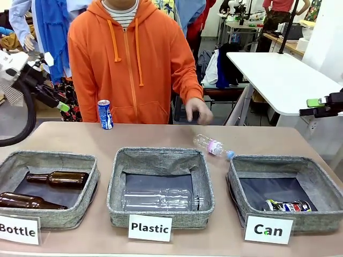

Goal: Sort the can waste into the basket.
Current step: Pick up the can waste from the table and place it in the right Fabric basket.

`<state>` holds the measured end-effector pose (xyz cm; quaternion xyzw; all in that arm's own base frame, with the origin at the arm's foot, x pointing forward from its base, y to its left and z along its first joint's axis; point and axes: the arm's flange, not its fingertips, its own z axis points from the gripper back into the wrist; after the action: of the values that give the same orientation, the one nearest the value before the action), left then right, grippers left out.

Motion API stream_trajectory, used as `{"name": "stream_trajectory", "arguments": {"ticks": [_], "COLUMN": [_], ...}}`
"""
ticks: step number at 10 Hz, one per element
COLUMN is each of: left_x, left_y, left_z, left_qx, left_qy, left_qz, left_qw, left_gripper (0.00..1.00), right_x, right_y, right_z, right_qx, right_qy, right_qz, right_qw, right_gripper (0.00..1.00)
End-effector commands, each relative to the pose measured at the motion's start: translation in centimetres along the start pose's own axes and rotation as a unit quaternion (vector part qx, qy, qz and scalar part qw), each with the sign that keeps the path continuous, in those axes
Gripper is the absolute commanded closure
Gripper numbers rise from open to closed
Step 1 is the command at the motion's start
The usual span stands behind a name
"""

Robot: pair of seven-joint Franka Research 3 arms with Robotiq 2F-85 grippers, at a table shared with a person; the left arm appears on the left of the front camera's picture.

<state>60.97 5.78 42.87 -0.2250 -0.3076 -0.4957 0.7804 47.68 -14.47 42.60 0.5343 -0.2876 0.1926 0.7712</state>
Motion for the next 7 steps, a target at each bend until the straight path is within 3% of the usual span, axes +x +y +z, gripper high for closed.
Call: {"name": "stream_trajectory", "arguments": {"ticks": [1, 7], "left_x": [-1.8, -3.4], "left_y": [2.8, 7.8], "left_z": [-1.8, -8.5], "left_qx": [-0.013, -0.048], "left_qy": [-0.052, -0.096], "left_qz": [-0.038, -0.028], "left_qw": [0.998, 0.994], "left_gripper": [0.00, 0.00], "right_x": [-0.4, -0.4], "right_y": [0.3, 0.3], "right_z": [0.0, 0.0], "right_qx": [-0.009, -0.009], "right_qy": [0.003, 0.003], "right_qz": [0.012, 0.012], "right_qw": [1.000, 1.000], "right_gripper": [0.00, 0.00]}}
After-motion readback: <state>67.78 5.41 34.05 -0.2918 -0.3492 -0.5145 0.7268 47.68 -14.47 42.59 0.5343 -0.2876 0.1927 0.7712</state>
